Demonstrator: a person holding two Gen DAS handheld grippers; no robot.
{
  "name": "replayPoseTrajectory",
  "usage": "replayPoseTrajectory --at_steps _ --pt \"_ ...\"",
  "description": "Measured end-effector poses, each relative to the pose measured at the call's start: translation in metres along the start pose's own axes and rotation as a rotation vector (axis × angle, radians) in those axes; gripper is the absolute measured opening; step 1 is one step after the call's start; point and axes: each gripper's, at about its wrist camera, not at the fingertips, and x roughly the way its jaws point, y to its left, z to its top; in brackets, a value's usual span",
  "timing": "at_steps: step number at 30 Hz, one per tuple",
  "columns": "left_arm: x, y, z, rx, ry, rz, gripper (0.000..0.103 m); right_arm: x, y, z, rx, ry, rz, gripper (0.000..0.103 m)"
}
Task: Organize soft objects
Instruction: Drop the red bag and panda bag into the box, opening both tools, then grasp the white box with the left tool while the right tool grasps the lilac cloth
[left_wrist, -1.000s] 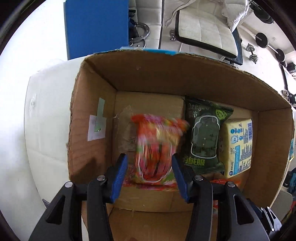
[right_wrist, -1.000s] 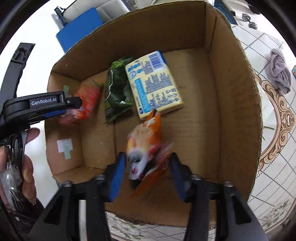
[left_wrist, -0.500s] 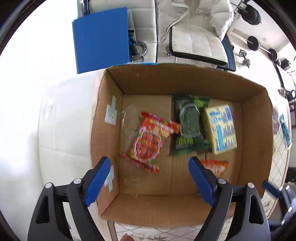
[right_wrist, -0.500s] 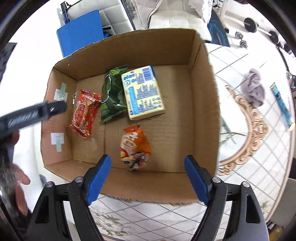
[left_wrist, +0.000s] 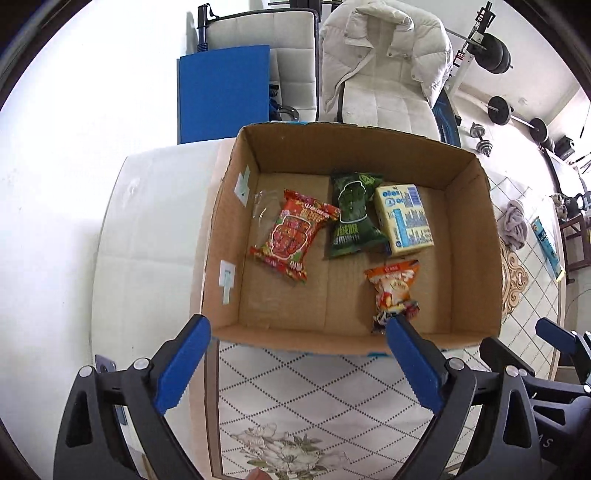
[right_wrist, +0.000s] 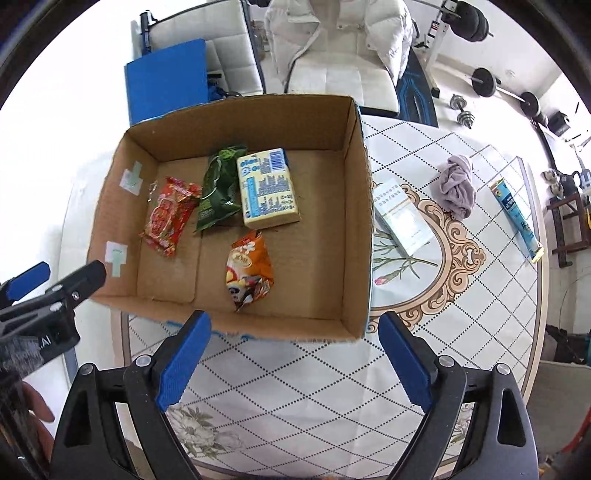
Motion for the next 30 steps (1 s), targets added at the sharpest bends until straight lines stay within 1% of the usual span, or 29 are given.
replayPoseTrajectory --at_steps 5,9,12,14,16,18,21,23,25,26,27,30 --pt "-0.021 -0.002 -0.013 -0.015 -0.030 0.029 0.098 -0.016 -0.003 -0.013 -0.012 -0.023 0.036 0.094" --pt "-0.035 -0.006 -0.018 -0.030 -0.049 0.046 0.098 -0.027 -0.007 -0.017 -0.020 -0.034 0.073 0.094" --pt "-0.050 -0.015 -0.018 -0.044 -0.067 0.040 0.098 -0.037 -0.017 -0.016 -0.017 -0.050 0.101 0.094" --pt "-0.059 -0.026 -0.015 -0.048 -0.075 0.022 0.098 -0.045 -0.032 -0.013 -0.004 -0.061 0.112 0.094" --pt "-0.069 -0.046 -0.008 -0.049 -0.091 -0.013 0.098 -0.052 -0.054 -0.009 0.024 -0.069 0.130 0.094" --pt "-0.076 -0.076 0.002 -0.037 -0.096 -0.054 0.098 -0.059 -0.086 -0.002 0.056 -0.075 0.127 0.094" --pt "-0.071 -0.129 0.021 -0.005 -0.073 -0.109 0.098 -0.067 -0.145 0.009 0.113 -0.078 0.099 0.094" --pt "-0.058 -0.167 0.034 0.022 -0.032 -0.158 0.098 -0.069 -0.193 0.017 0.150 -0.077 0.065 0.094" --pt "-0.038 -0.202 0.046 0.049 0.032 -0.192 0.098 -0.066 -0.235 0.025 0.169 -0.071 0.021 0.094" --pt "-0.022 -0.225 0.053 0.067 0.072 -0.217 0.098 -0.061 -0.258 0.030 0.185 -0.058 -0.001 0.094" --pt "-0.008 -0.242 0.058 0.074 0.109 -0.225 0.098 -0.055 -0.280 0.037 0.200 -0.041 -0.012 0.094" --pt "0.037 -0.283 0.073 0.057 0.200 -0.235 0.098 -0.029 -0.335 0.059 0.240 0.019 0.040 0.094"
